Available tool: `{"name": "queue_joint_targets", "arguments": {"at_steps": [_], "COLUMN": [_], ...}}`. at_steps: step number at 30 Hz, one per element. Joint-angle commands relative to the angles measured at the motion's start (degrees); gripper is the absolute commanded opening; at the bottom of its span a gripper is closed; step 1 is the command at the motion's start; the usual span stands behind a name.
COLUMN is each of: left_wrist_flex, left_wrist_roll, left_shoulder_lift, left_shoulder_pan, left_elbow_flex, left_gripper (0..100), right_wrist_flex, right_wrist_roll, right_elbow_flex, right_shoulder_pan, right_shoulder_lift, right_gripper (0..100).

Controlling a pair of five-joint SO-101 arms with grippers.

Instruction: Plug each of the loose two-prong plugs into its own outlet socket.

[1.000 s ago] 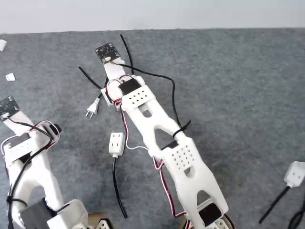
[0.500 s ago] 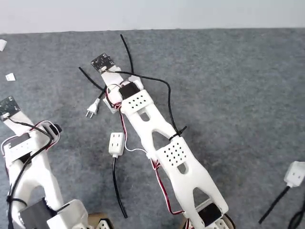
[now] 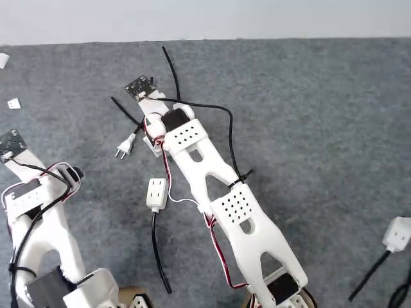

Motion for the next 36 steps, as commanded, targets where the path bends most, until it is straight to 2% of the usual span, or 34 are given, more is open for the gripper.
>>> {"name": "queue_joint_targets", "arguments": {"at_steps": [1, 4, 6, 12, 20, 23, 27, 32, 36], "left_wrist_flex": [-1.58, -1.58, -1.67, -1.67, -3.08, -2.99, -2.99, -2.9, -2.9], "left_wrist_roll": [0.44, 0.44, 0.35, 0.35, 0.35, 0.35, 0.35, 0.35, 0.35], "left_shoulder_lift": [-0.18, -0.18, -0.18, -0.18, -0.18, -0.18, -0.18, -0.18, -0.18], "left_shoulder_pan": [0.18, 0.18, 0.18, 0.18, 0.18, 0.18, 0.18, 0.18, 0.18], "left_elbow_flex": [-1.98, -1.98, -1.98, -2.07, -1.71, -1.71, -1.71, -1.63, -1.1], "left_gripper": [28, 28, 28, 28, 28, 28, 28, 28, 28], "right_wrist_flex": [10.07, 20.26, 20.44, 20.09, 19.91, 19.21, 14.73, 2.86, -10.86], "right_wrist_roll": [-1.23, -2.37, -2.37, -2.37, 0.62, 1.14, 0.88, 1.23, 0.97], "right_elbow_flex": [-7.74, -14.33, -13.1, 5.8, 37.1, 47.21, 63.03, 84.92, 101.54], "right_shoulder_pan": [-1.89, -3.12, -2.15, 4.18, 7.16, 13.05, 25.1, 37.93, 43.03], "right_shoulder_lift": [-8.31, -11.47, -14.02, -30.64, -60.79, -70.46, -79.69, -88.04, -90.33], "right_gripper": [0.8, 0.8, 0.8, 0.8, 0.8, 0.8, 0.8, 0.8, 0.8]}}
